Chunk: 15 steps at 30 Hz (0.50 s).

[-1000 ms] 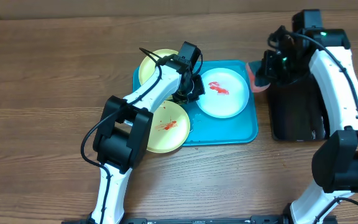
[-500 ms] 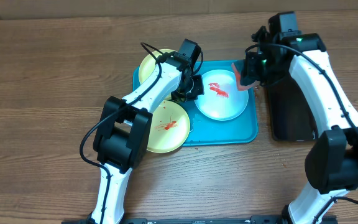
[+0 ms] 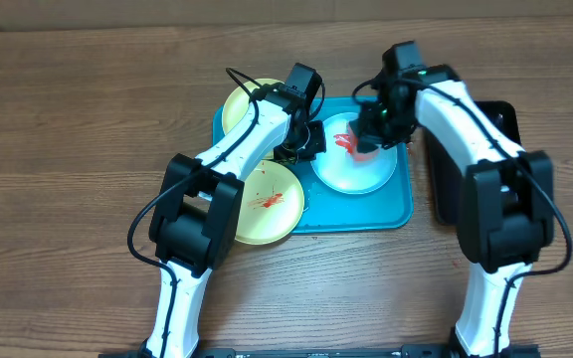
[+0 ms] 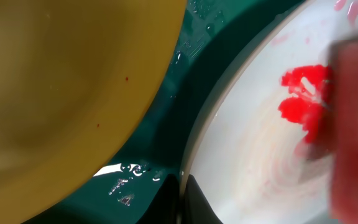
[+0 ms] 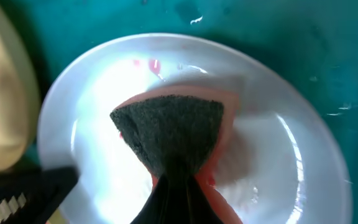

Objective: Clean dirty plates on tray and stack at the side
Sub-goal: 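Scrub the white plate's red smear with the sponge in the right gripper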

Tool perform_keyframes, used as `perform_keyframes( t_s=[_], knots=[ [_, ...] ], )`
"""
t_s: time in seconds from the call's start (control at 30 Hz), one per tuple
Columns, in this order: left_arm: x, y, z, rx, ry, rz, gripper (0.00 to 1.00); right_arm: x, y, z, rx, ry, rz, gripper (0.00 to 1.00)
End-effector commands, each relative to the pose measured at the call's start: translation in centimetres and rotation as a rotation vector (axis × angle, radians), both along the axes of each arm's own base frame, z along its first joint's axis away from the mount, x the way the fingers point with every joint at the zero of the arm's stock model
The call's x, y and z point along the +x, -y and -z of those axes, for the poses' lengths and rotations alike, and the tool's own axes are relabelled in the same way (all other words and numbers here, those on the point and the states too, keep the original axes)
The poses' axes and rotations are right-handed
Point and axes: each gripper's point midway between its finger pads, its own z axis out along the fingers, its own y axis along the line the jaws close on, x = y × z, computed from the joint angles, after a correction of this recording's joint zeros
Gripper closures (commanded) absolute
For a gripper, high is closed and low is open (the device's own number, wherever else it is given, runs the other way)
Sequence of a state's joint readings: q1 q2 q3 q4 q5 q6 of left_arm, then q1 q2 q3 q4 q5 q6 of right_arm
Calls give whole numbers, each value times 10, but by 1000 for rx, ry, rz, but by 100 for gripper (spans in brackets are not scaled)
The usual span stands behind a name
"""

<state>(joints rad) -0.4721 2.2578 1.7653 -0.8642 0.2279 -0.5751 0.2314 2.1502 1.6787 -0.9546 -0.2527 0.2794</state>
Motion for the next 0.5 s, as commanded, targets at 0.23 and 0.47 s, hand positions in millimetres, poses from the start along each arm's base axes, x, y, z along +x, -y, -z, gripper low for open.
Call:
perform_keyframes(
  t_s=[0.23, 0.47],
  knots=[
    [2, 11, -4, -21, 14, 35, 96, -16, -35, 40, -37, -94, 62, 96],
    [1, 15, -5, -40, 10, 39, 96, -25, -78, 31, 121, -110, -10, 96]
  ],
)
